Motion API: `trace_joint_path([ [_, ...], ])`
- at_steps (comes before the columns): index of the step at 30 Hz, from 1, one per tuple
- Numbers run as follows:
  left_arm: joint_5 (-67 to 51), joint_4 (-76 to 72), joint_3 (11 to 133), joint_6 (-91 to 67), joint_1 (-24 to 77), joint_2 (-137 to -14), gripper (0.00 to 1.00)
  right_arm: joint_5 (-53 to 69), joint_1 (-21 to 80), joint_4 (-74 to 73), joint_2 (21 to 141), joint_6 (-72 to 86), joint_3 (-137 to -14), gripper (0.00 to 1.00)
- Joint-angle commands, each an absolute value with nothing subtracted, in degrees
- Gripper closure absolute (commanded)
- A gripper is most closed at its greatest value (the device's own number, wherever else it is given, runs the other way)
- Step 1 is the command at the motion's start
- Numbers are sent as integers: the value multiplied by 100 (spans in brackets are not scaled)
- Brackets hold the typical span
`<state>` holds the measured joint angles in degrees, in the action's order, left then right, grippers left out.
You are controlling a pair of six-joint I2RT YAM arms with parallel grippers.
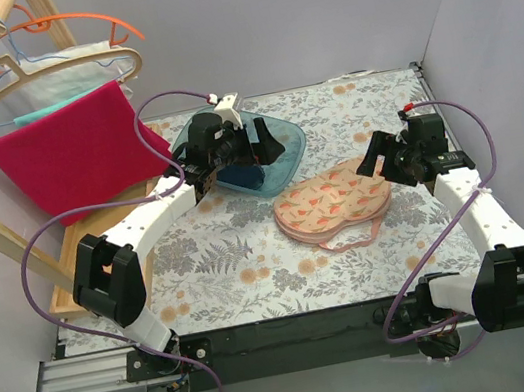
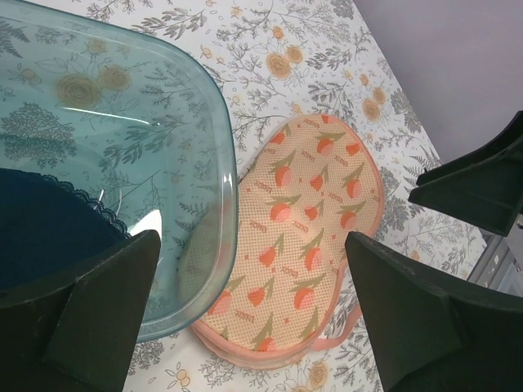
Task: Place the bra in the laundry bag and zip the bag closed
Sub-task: Pick up the bin at the center of the board.
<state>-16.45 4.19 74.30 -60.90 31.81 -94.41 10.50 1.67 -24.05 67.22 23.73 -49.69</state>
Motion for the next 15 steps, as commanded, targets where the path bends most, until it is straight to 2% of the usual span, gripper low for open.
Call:
trace_joint_path([
  [1, -1442, 247, 7392, -6100, 3155, -9194, 2, 1151, 176, -2355, 6715, 2276, -5045, 8],
  [10, -1371, 290, 7365, -6047, 3147, -9167, 2, 1986, 211, -1935, 6873, 2136, -4869, 9],
  [15, -968, 395, 7269, -5854, 3147, -9062, 2, 1864, 517, -1872, 6864, 2057, -4991, 10],
])
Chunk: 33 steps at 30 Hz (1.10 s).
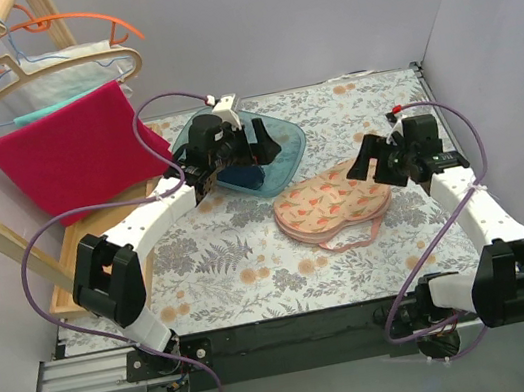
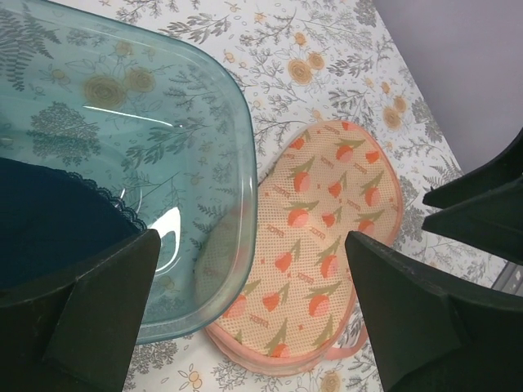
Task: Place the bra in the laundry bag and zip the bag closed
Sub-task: Pick up the bin at the center of the board.
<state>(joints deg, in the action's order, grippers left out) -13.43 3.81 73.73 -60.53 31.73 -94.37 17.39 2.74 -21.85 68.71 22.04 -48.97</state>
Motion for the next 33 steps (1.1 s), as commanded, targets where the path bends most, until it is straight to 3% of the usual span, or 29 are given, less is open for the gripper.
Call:
trace_joint_path([
  [1, -862, 439, 7277, -5827, 3155, -9053, 2, 1750, 579, -1872, 6882, 2057, -5053, 10],
  [16, -967, 430, 6856, -6091, 2619, -8552, 2, 282, 1995, -1820, 8313, 2224, -6257, 11],
  [33, -1274, 483, 6662, -5933, 2119, -8402, 2, 105, 2083, -2601, 11494, 897, -9764, 11],
])
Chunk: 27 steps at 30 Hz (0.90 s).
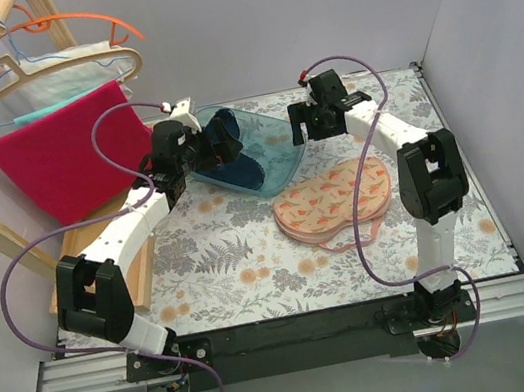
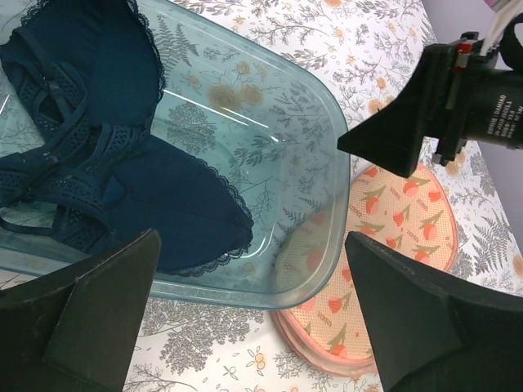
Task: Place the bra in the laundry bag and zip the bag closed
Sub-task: Pick up the bin at the center of the board.
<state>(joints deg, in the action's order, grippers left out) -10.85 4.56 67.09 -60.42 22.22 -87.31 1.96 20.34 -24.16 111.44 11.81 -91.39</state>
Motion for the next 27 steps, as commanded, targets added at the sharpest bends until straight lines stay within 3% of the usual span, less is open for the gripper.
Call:
trace_joint_path([
  [1, -1335, 492, 6671, -5933, 2101, -8420, 2, 149, 2092, -2628, 11583, 896, -9973, 11],
  [8, -1494, 492, 6750, -5862, 2030, -8446, 2, 158, 2136, -2681, 12331, 844, -10853, 11],
  [11, -1538, 510, 6767, -5827, 2004, -8455, 2, 254, 2136, -2716, 12559, 879, -11065, 21],
  [20, -1687, 483, 6706, -5880, 1969, -8385, 2, 536, 2162, -2795, 12885, 993, -11162, 27],
  [21, -1696, 466, 6680, -5880, 1969, -8376, 2, 545, 2153, -2812, 12893, 993, -11153, 35],
  [26, -1731, 439, 6609, -5889, 1969, -8358, 2, 536, 2180, -2795, 12841, 1011, -10978, 44],
  [27, -1740, 431, 6618, -5880, 1969, -8358, 2, 501, 2180, -2795, 12815, 1037, -10951, 56],
])
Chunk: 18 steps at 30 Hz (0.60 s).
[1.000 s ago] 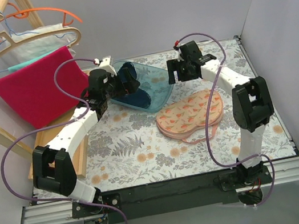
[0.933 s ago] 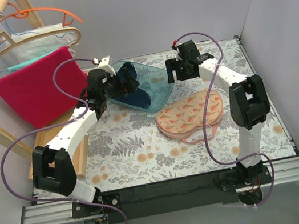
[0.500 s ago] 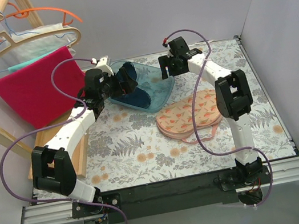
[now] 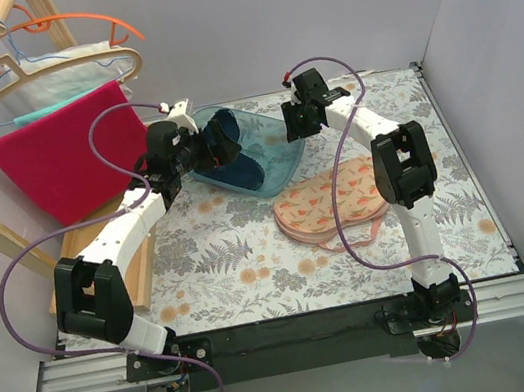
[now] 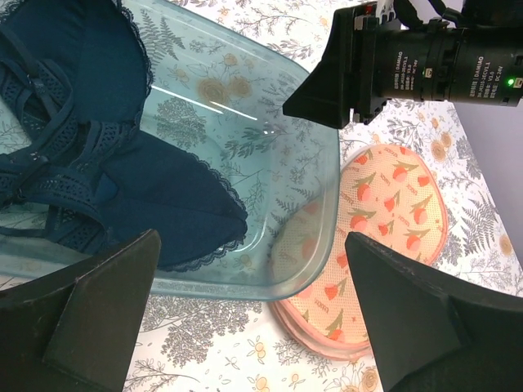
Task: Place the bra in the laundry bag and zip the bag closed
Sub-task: Pick up the bin at the center of the board.
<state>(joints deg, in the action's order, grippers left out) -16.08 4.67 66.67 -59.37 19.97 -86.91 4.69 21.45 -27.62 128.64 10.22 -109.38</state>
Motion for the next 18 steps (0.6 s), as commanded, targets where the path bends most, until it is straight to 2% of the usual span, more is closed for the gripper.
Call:
trace_joint_path([
  [1, -1740, 431, 6609, -5871, 1969, -8367, 2, 466, 2171, -2795, 12806, 1063, -10934, 60],
  [3, -1758, 431, 6601, -5880, 1969, -8376, 2, 439, 2180, -2795, 12779, 1116, -10907, 73],
  [5, -1767, 431, 6592, -5871, 1969, -8376, 2, 413, 2180, -2786, 12753, 1186, -10899, 80],
  [11, -1775, 448, 6574, -5871, 1969, -8376, 2, 308, 2171, -2751, 12560, 1467, -10811, 85],
  [15, -1723, 457, 6530, -5854, 1969, -8350, 2, 80, 2145, -2646, 12314, 1722, -10653, 99],
  [18, -1714, 466, 6530, -5845, 1969, -8341, 2, -236, 2092, -2532, 12034, 1924, -10547, 99],
])
